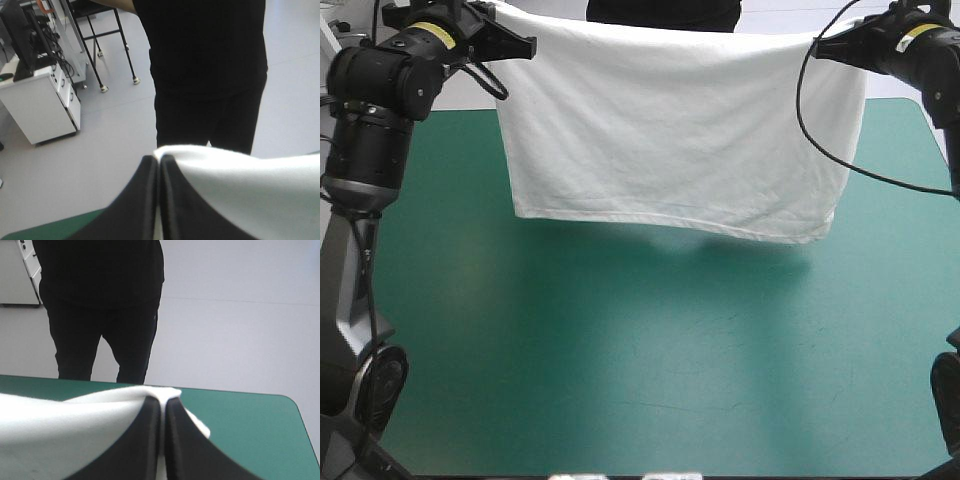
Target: Fold the cloth
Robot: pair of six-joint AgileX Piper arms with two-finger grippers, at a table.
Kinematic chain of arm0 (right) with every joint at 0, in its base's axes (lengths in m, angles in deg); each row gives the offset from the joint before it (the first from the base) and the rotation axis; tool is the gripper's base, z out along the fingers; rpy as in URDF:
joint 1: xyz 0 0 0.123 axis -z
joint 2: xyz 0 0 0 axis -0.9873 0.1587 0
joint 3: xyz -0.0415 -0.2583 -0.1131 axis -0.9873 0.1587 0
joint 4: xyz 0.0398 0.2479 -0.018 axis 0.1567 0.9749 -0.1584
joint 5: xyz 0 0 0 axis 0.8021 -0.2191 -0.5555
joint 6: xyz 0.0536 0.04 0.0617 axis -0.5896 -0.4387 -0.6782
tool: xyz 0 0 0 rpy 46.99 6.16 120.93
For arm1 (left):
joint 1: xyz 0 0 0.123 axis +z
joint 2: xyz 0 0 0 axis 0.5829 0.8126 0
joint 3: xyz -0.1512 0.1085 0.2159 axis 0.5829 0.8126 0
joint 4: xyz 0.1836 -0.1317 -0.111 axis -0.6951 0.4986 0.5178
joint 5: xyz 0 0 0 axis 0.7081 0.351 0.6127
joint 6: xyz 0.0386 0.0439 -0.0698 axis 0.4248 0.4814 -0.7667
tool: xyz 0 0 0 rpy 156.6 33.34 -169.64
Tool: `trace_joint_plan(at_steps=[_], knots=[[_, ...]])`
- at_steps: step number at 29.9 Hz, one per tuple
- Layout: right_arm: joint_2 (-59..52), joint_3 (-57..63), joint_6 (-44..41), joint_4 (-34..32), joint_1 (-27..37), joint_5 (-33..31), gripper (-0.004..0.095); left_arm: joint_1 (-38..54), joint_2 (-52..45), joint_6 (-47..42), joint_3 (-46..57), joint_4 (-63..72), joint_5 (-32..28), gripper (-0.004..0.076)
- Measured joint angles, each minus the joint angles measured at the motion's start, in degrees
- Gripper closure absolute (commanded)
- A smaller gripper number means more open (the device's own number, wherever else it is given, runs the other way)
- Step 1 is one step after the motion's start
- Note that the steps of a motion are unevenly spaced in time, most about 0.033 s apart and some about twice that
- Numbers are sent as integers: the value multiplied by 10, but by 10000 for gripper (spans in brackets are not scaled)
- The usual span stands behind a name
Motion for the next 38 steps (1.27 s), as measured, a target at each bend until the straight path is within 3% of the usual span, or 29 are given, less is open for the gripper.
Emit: trace_joint_plan(at_steps=[6,11,14,17,23,27,38], knots=[[42,1,-1,-18,0,63,925,0,50,-7,1,-29,-94,733],[57,1,-10,-20,0,72,925,0,73,-12,1,-32,-107,733],[78,1,-17,-16,0,49,925,0,95,-16,1,-32,-78,733],[107,4,-18,-4,0,-2,925,0,119,-26,5,-32,-7,733],[126,98,-24,9,0,-67,925,0,121,-26,101,-32,91,733],[103,198,-19,25,0,-77,925,0,86,-26,208,-27,118,733],[-9,467,21,89,0,-70,925,0,-71,-26,461,30,120,733]])
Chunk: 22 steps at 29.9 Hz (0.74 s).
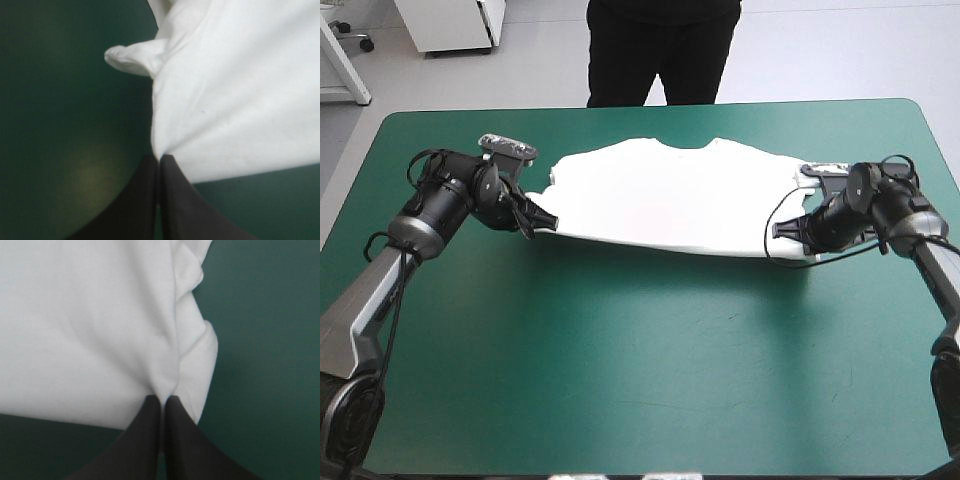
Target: Fold the cloth
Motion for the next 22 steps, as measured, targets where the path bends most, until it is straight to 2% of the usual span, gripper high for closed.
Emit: trace_joint_plan(at_steps=[13,20,22], knots=[[-148,225,7,43,0,8,925,0,-113,19,278,102,-19,733],[-184,279,7,51,0,10,920,0,-157,21,342,121,-27,732],[-184,282,7,54,0,10,876,0,-158,21,347,121,-25,720]])
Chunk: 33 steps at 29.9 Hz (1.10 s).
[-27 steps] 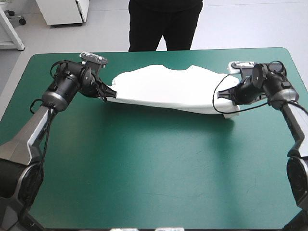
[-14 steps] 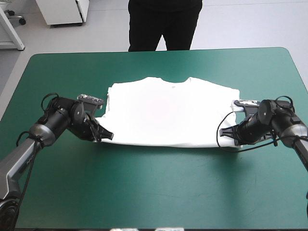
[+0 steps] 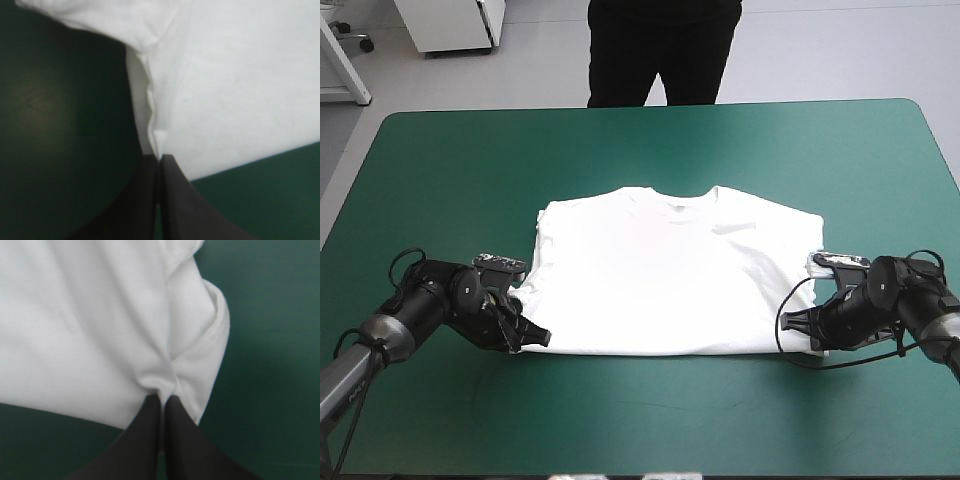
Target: Fold the cloth
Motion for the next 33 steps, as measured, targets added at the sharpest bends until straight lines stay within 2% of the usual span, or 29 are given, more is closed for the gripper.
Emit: trace_joint_plan(at_steps=[2,4,6,9,12,16,21,27,33], knots=[[0,2,0,3,0,0,799,0,0,0,3,0,2,659],[-1,3,0,5,0,0,659,0,0,5,4,0,4,571],[-1,3,0,7,0,-6,482,0,0,7,4,0,10,428],[-1,3,0,11,0,-21,298,0,0,9,5,0,25,232],[-4,3,0,12,0,-36,297,0,0,9,1,0,55,138],[-27,-22,0,10,0,-65,342,0,-14,14,-30,-1,102,141],[-72,-93,-4,-3,0,-104,395,0,-61,15,-94,-5,125,141],[-108,-177,-35,-28,0,-149,395,0,-94,-1,-160,-7,155,141],[-113,-191,-41,-31,0,-161,395,0,-91,-31,-164,-18,164,141]])
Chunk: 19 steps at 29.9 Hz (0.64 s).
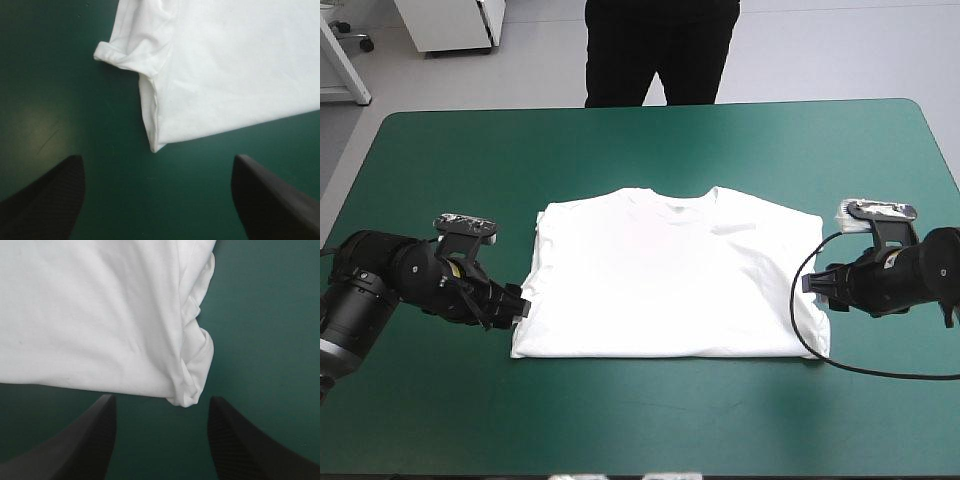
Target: Fold the cloth
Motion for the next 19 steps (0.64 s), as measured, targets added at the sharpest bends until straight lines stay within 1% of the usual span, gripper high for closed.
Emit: trace_joint_plan(at_steps=[2,4,7,10,13,19], knots=[[0,-1,0,0,0,0,395,0,4,-12,0,-7,0,153],[0,-1,-2,0,0,0,398,0,9,-18,4,-10,-1,187],[0,-1,-9,0,0,-1,399,0,22,-32,28,-10,-19,215],[0,-1,-12,0,0,-2,399,0,40,-36,73,-8,-41,214],[0,-1,-13,0,0,-2,399,0,52,-40,117,-7,-77,214],[0,-1,-14,0,0,-2,400,0,87,-45,156,10,-140,214]])
